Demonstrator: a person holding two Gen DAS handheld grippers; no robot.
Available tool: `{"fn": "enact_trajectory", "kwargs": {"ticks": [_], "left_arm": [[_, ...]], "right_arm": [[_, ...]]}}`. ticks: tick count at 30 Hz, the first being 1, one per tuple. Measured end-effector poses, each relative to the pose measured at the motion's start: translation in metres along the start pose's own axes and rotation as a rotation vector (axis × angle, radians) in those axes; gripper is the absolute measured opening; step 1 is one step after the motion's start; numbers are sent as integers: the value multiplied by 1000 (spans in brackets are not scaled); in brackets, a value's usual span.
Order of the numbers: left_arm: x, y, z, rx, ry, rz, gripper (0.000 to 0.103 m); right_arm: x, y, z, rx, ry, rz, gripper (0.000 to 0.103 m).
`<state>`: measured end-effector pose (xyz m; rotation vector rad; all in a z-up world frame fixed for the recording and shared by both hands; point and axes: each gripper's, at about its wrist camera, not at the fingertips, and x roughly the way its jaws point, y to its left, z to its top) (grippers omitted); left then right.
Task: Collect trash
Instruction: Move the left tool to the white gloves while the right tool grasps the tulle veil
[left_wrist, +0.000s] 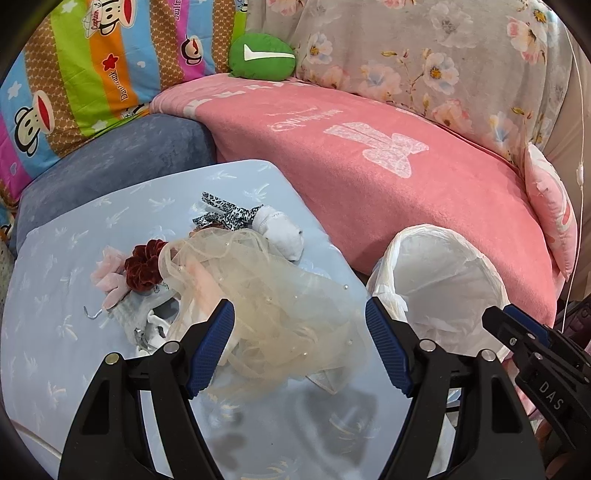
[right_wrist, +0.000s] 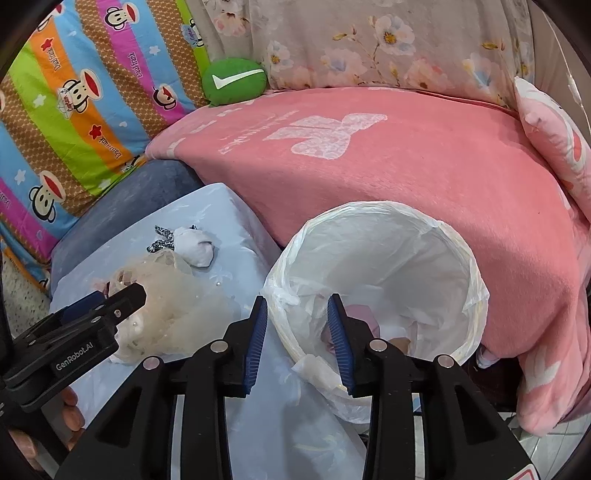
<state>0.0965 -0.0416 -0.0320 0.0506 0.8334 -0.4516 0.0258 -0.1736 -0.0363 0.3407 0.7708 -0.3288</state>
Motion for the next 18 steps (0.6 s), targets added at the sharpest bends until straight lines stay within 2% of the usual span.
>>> {"fn": "enact_trajectory", "kwargs": {"ticks": [18], "left_arm": [[0, 17, -12, -31, 19, 13, 70]], "right_arm": [[1, 16, -5, -31, 15, 12, 35]]}}
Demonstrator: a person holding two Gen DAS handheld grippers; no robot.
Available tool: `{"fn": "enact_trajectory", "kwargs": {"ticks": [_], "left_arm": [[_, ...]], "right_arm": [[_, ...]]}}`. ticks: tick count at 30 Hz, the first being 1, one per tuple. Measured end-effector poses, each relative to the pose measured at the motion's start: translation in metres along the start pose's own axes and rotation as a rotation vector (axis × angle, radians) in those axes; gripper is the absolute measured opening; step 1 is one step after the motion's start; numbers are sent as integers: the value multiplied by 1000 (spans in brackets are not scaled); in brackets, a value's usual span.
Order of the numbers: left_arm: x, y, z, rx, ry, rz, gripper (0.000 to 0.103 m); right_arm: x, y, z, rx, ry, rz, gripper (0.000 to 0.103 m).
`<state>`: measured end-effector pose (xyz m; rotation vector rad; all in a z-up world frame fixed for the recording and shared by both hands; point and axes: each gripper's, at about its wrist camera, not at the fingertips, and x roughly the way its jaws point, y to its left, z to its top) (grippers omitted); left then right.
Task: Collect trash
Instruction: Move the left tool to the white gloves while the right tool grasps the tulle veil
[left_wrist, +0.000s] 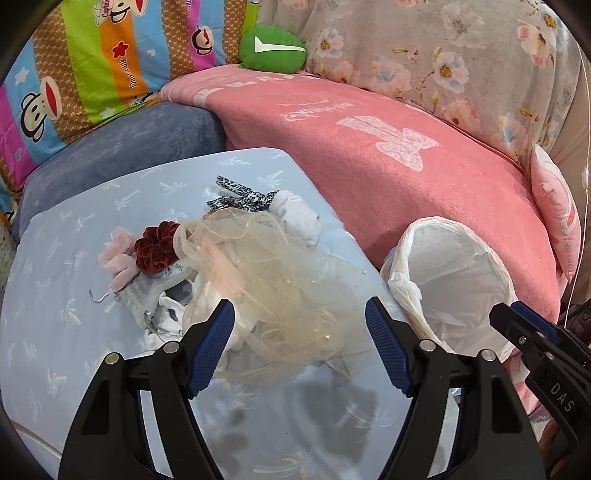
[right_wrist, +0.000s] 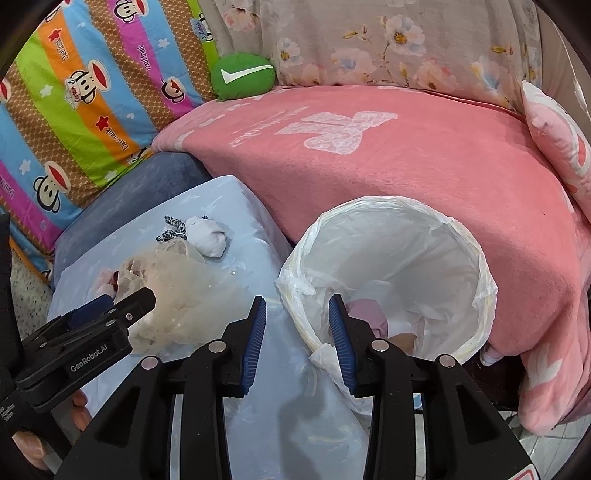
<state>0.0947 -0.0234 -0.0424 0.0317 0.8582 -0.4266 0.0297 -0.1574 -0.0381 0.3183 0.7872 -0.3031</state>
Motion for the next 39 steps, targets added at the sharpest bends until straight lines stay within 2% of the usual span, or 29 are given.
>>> {"fn": "enact_trajectory", "kwargs": {"ticks": [17, 28, 34, 39], "left_arm": [[4, 67, -14, -101, 25, 85, 70], [15, 110, -30, -168, 75, 127, 70], [15, 124, -33, -199, 81, 123, 70], [17, 133, -33, -223, 92, 116, 70]], "right_arm": [[22, 45, -17, -60, 61, 48, 36], [43, 86, -23, -111, 103, 99, 43], [55, 104, -24, -124, 119, 124, 53], [73, 116, -27, -141, 150, 119, 54]]}}
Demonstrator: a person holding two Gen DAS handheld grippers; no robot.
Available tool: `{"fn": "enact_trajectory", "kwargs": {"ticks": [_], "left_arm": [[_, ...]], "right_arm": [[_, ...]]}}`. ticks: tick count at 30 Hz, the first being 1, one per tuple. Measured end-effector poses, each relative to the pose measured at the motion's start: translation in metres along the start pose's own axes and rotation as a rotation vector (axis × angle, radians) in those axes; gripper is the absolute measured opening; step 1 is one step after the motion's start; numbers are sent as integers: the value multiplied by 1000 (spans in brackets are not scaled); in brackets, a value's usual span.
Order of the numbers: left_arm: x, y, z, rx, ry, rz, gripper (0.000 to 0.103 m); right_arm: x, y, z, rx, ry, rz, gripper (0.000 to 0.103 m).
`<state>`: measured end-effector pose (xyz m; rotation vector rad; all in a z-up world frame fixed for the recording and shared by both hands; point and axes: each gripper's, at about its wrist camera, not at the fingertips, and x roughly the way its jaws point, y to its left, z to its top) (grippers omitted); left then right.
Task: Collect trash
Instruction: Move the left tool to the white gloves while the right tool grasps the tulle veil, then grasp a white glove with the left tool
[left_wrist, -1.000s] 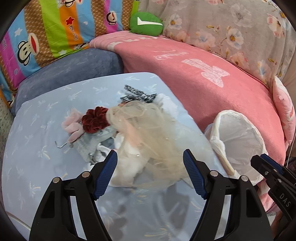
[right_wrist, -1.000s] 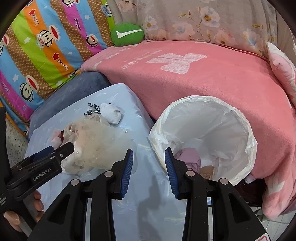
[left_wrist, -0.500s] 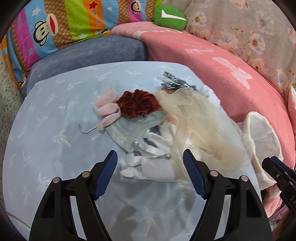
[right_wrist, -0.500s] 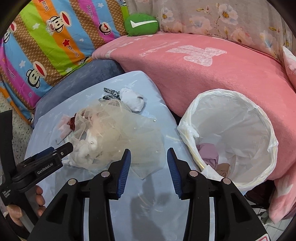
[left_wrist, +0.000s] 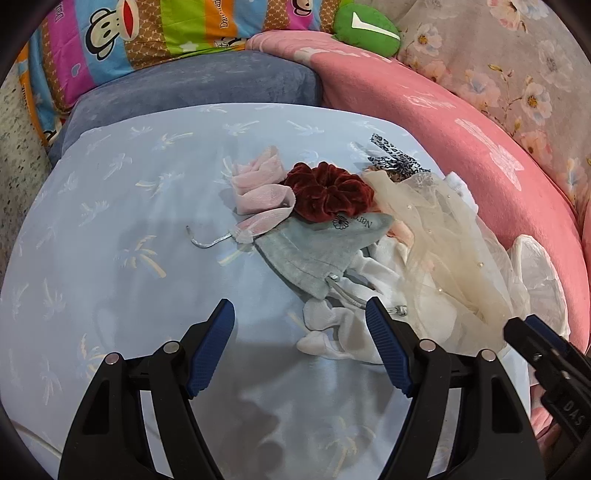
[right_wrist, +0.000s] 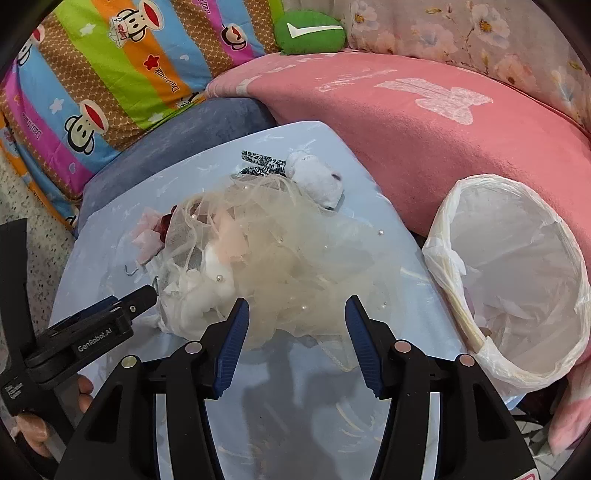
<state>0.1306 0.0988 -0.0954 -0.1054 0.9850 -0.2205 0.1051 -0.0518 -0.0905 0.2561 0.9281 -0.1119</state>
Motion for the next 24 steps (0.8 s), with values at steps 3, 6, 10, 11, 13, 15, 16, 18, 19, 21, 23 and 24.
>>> {"fn": "enact_trajectory", "kwargs": {"ticks": [3, 6, 10, 11, 13, 15, 16, 18, 19, 21, 23, 24], "left_arm": [[1, 4, 0, -3, 6, -3, 71], [1, 6, -1, 1, 8, -7, 71], [3, 2, -3, 17, 21, -20, 73], [3, 0, -4, 22, 21, -23, 74], [4, -4, -6, 30, 25, -29, 76], [5, -10, -8, 42, 32, -43, 76], [6, -13, -9, 47, 35, -50, 76], [6, -19, -11, 60, 39, -65, 77], [6, -23, -11, 65, 42, -68, 77], [7, -28, -11, 71, 45, -78, 77], [8, -33, -11, 73, 48, -89, 77], [9, -36, -10, 73, 52, -98, 77]], "right_arm": [[12, 1, -2, 8, 29, 7, 47], [19, -2, -4, 22, 53, 13, 16], [12, -3, -3, 25, 31, 8, 4], [9, -4, -1, 25, 20, 5, 3], [-1, -6, 2, 29, -3, 1, 3], [-11, -9, 5, 36, -26, -1, 2], [-16, -11, 7, 41, -37, 0, 2], [-25, -14, 10, 51, -55, 0, 2], [-28, -15, 12, 53, -62, 0, 2], [-35, -19, 14, 59, -78, 0, 2], [-41, -22, 15, 67, -89, 1, 2], [-44, -24, 16, 71, -95, 1, 2]]}}
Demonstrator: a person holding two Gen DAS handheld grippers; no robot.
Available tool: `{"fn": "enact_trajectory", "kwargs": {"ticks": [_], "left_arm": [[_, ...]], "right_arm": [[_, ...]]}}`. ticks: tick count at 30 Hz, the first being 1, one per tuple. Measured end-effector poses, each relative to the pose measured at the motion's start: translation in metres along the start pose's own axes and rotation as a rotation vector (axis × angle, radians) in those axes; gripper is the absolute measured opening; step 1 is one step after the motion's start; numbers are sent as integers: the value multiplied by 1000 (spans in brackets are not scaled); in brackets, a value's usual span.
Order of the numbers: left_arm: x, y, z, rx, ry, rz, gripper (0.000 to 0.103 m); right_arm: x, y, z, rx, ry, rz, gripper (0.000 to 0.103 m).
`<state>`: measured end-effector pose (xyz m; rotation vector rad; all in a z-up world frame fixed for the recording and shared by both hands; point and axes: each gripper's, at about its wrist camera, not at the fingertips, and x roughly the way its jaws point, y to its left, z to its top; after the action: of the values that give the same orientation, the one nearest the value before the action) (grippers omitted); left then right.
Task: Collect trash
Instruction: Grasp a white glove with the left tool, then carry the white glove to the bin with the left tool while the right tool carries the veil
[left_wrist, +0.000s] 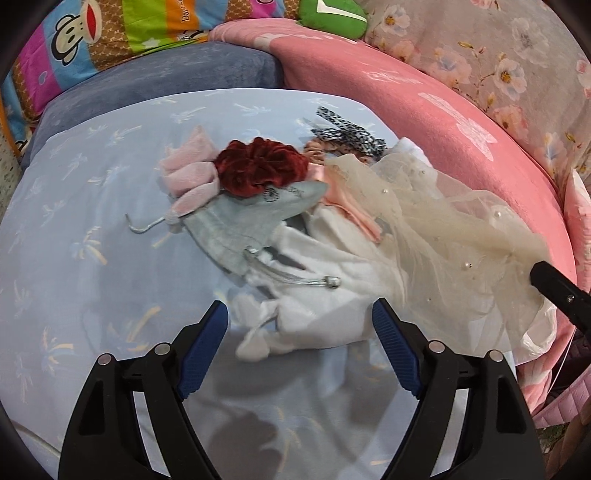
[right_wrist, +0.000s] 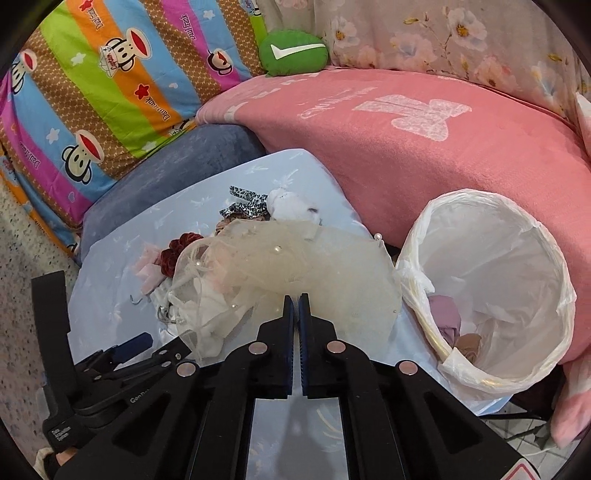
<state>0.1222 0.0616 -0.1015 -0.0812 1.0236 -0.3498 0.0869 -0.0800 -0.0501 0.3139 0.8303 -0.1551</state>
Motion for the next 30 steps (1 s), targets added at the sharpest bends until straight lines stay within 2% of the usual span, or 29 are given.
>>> {"fn": "enact_trajectory", "kwargs": {"ticks": [3, 8, 10, 15, 17, 21, 30], "left_arm": [[0, -7, 0, -5, 6, -37, 77], [7, -16, -1, 17, 21, -39, 75], [10, -18, -2, 16, 31, -44, 64], [11, -22, -4, 32, 54, -67, 28], [7, -25, -5, 43, 52, -71, 21], [-5, -32, -6, 59, 35, -86, 16], [-42, -68, 7, 119, -51, -135, 15]], "right_arm": [[-8, -6, 2, 14, -16, -1, 2], [-18, -14, 5, 29, -37, -2, 2], [-21, -16, 5, 31, -44, -4, 2], [-29, -24, 5, 43, -56, -3, 2], [-32, -26, 5, 49, -63, -3, 2], [-40, -32, 6, 61, -81, -2, 2], [-74, -48, 11, 91, -150, -9, 2]]}}
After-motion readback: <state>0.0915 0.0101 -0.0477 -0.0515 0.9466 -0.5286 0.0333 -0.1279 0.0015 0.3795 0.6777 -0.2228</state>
